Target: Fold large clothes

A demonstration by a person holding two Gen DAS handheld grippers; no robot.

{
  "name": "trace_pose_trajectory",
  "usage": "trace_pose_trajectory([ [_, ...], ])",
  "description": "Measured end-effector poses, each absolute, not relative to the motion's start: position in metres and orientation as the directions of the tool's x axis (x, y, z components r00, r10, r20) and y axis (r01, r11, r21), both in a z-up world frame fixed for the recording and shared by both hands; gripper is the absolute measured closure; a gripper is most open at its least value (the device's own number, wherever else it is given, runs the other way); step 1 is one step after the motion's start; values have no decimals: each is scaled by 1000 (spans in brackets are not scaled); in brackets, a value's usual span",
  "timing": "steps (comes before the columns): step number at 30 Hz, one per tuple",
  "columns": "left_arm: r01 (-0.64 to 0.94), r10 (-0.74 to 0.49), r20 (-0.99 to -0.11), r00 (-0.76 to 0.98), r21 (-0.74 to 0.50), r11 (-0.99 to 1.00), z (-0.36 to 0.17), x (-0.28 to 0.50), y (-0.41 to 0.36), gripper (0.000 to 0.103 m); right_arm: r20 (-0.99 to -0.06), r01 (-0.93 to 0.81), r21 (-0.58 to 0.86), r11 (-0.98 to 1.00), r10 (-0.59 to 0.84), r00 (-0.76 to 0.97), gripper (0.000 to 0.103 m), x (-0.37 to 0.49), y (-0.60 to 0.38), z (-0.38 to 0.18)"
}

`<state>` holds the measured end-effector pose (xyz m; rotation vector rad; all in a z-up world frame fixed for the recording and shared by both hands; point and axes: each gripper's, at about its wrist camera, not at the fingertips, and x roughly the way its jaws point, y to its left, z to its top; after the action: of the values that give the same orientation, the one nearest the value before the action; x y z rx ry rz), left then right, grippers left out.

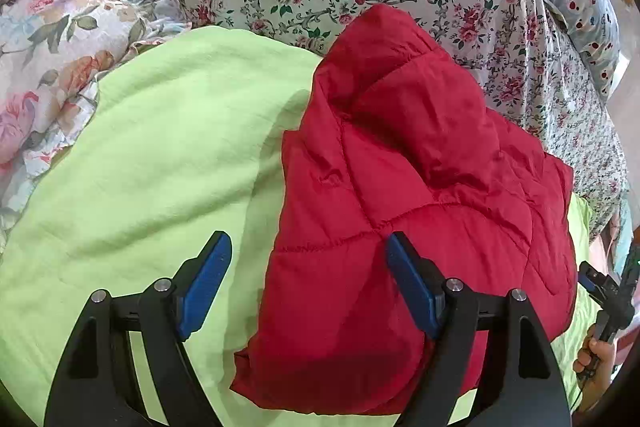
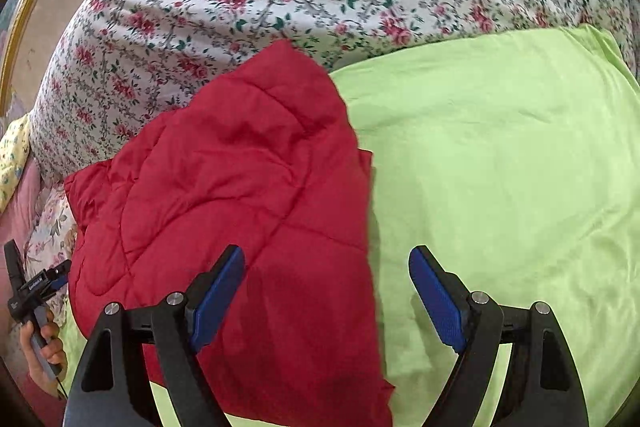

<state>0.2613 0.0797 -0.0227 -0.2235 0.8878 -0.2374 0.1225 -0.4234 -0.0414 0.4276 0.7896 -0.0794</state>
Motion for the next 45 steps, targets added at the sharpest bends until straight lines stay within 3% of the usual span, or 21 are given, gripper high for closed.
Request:
trace_pose_trajectory([
  [24,81,-494,-693,525,-537,840,-57,286,88,20,-680,227,536,813,256,688,13,143,-434,-74],
  [31,74,-539,-689,484,-582,810,-72,310,73,7,-657,201,604,771,339,673,7,164,-427,-86],
  [34,91,-564,-683,465,-597,797,-76,315,66,8,-648,201,635,746,372,665,4,173,-423,-93],
  [35,109,-566,-682,463,-590,800,-77,315,63,9,-647,199,635,746,373,665,4,174,-422,-94],
  [38,155,-570,-683,457,-569,807,-74,313,56,29,-640,179,639,748,388,663,8,176,-417,-96],
  [40,180,-569,-680,461,-557,811,-68,310,53,44,-646,164,625,763,388,657,17,174,-412,-94],
  [45,215,-564,-672,479,-533,818,-49,292,49,62,-643,149,625,766,397,655,51,163,-409,-81],
])
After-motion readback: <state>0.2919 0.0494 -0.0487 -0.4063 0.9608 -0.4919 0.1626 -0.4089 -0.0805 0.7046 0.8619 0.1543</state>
